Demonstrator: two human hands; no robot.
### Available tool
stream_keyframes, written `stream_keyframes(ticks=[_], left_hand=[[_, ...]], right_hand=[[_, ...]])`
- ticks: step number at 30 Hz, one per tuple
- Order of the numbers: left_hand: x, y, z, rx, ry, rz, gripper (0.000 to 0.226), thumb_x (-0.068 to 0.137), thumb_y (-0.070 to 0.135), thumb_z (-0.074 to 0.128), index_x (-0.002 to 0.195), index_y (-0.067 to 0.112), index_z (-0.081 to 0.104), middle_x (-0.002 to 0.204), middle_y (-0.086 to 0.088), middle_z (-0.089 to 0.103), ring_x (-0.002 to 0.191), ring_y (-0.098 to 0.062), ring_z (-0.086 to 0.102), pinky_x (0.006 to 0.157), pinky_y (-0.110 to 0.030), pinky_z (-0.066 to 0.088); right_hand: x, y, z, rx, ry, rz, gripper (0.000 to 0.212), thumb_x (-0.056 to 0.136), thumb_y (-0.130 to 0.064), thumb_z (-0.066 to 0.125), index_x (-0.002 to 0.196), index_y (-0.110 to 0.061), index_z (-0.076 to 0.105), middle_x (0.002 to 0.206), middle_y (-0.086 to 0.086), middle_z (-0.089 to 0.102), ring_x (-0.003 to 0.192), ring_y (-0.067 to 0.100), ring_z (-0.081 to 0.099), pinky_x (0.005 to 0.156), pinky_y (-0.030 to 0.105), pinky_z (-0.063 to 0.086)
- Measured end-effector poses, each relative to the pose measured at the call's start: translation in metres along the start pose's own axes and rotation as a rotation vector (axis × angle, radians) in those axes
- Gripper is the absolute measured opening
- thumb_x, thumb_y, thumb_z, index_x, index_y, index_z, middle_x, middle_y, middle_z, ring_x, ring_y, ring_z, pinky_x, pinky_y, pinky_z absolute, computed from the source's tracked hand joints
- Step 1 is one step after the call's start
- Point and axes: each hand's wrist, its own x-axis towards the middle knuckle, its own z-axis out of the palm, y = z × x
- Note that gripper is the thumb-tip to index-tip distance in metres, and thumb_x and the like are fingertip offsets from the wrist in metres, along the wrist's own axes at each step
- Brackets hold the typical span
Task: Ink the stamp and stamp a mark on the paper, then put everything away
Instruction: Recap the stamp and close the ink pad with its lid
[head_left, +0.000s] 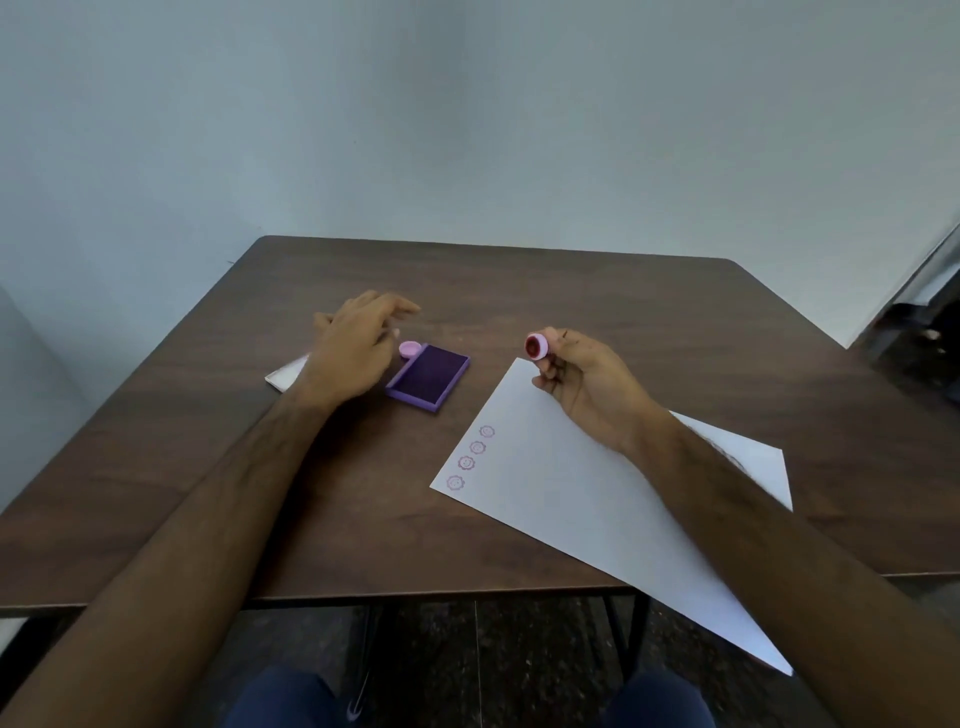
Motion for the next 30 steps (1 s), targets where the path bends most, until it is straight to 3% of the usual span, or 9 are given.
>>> stream_keyframes(ticks=[5, 8, 13, 20, 30], left_hand=[[0.001, -0.009, -0.008, 0.065, -0.059, -0.035, 0.042, 0.087, 0.018, 0.040, 0.120, 0.037, 0.057, 0.121, 0.009, 0.061, 0.112, -0.015, 0.056, 0.102, -0.055, 0.041], [0.002, -0.009, -0.008, 0.081, -0.140, -0.024, 0.039, 0.091, 0.018, 0.044, 0.122, 0.036, 0.057, 0.124, 0.007, 0.062, 0.114, -0.014, 0.054, 0.103, -0.056, 0.040], [0.003, -0.003, -0.004, 0.105, -0.273, 0.009, 0.047, 0.084, 0.034, 0.041, 0.129, 0.039, 0.052, 0.129, 0.008, 0.060, 0.120, -0.018, 0.051, 0.103, -0.057, 0.039], [0.008, -0.010, 0.000, 0.141, -0.282, 0.043, 0.038, 0.093, 0.036, 0.047, 0.131, 0.040, 0.049, 0.131, 0.008, 0.057, 0.122, -0.017, 0.050, 0.105, -0.053, 0.035], [0.011, -0.003, 0.000, 0.233, -0.210, 0.062, 0.032, 0.101, 0.045, 0.048, 0.128, 0.034, 0.061, 0.109, 0.013, 0.048, 0.109, -0.010, 0.051, 0.089, -0.039, 0.029]], right_hand=[[0.015, -0.024, 0.003, -0.038, -0.040, 0.188, 0.020, 0.100, -0.028, 0.059, 0.092, -0.014, 0.069, 0.069, -0.002, 0.058, 0.060, 0.008, 0.050, 0.071, 0.025, 0.048], [0.030, -0.033, 0.009, 0.080, -0.035, 0.164, 0.022, 0.100, -0.029, 0.058, 0.086, -0.015, 0.067, 0.067, -0.002, 0.054, 0.055, 0.007, 0.045, 0.064, 0.023, 0.043], [0.054, -0.022, 0.022, 0.291, 0.016, 0.052, 0.022, 0.099, -0.027, 0.059, 0.084, -0.011, 0.063, 0.068, 0.000, 0.050, 0.054, 0.010, 0.040, 0.057, 0.024, 0.038], [0.068, 0.006, 0.011, 0.435, 0.024, -0.021, 0.017, 0.100, -0.023, 0.056, 0.086, -0.014, 0.059, 0.067, 0.001, 0.048, 0.056, 0.010, 0.039, 0.052, 0.023, 0.037], [0.066, 0.005, 0.014, 0.278, -0.002, -0.023, 0.018, 0.102, -0.024, 0.055, 0.090, -0.012, 0.064, 0.068, 0.001, 0.051, 0.059, 0.009, 0.044, 0.057, 0.023, 0.043]])
